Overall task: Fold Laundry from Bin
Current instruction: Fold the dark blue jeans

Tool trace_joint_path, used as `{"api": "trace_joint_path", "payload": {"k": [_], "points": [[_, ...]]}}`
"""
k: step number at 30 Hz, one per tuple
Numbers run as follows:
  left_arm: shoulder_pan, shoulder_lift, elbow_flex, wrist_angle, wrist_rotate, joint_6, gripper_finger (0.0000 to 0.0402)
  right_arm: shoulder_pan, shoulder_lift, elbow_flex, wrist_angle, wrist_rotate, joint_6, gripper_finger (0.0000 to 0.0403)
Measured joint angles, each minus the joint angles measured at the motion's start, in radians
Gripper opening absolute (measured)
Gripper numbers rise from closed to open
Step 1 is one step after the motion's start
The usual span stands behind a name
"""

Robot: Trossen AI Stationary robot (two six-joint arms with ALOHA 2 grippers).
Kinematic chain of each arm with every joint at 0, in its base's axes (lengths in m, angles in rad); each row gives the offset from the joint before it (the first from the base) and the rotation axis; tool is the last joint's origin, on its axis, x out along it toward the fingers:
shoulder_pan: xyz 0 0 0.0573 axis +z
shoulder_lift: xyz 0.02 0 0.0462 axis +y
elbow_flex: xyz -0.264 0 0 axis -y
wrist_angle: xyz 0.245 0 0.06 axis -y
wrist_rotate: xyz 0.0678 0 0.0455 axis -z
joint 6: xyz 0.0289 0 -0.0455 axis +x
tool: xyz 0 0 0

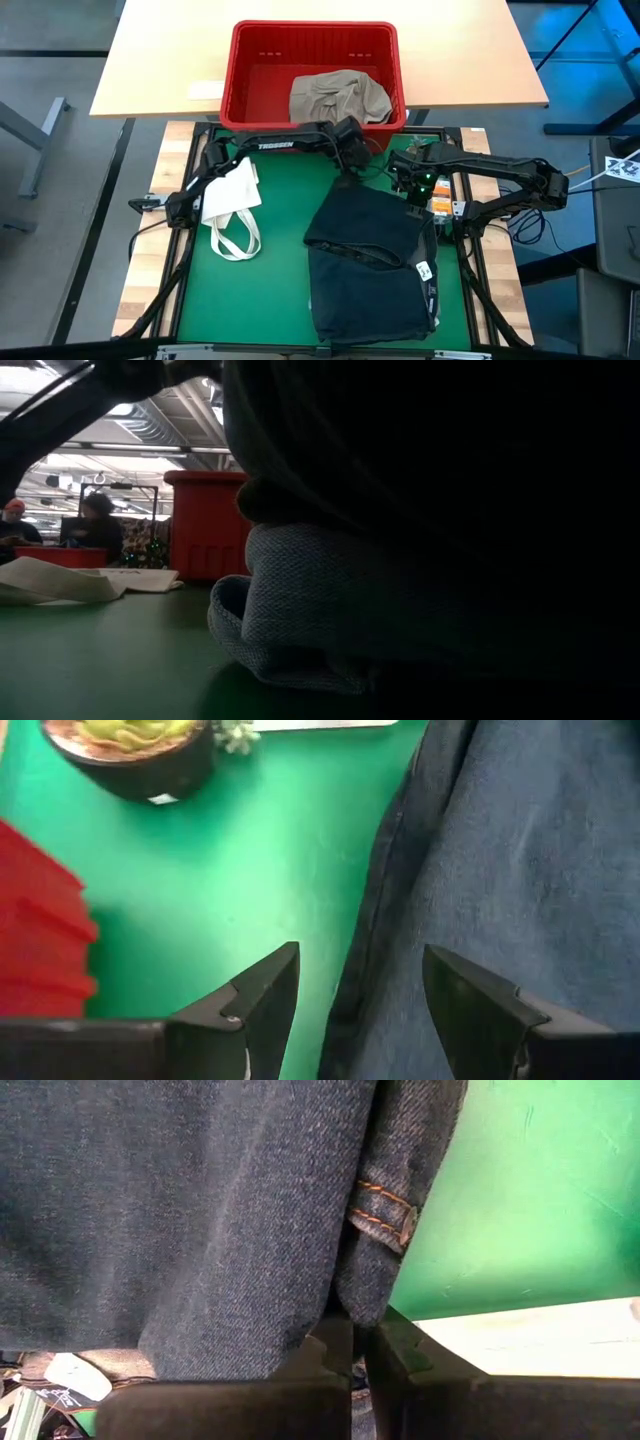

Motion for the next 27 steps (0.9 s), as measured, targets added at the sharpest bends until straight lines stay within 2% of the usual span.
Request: {"api": "trace_joint_path", "payload": {"k": [17, 22, 27], "points": [[-0.024, 0.109, 0.0, 0.035, -0.015, 0.025, 0.0206, 0.0, 0.0, 0.0, -0.001, -0.001, 0.0, 0.0008], [-0.039, 0.139, 0.0, 0.036, -0.09, 0.027, 0.0206, 0.0, 0.0, 0.0, 0.0, -0.001, 0.0, 0.0006], [-0.039, 0.154, 0.0, 0.035, -0.1, 0.025, 0.0206, 0.0, 0.001, 0.0, 0.001, -0.001, 0.0, 0.0009]]}}
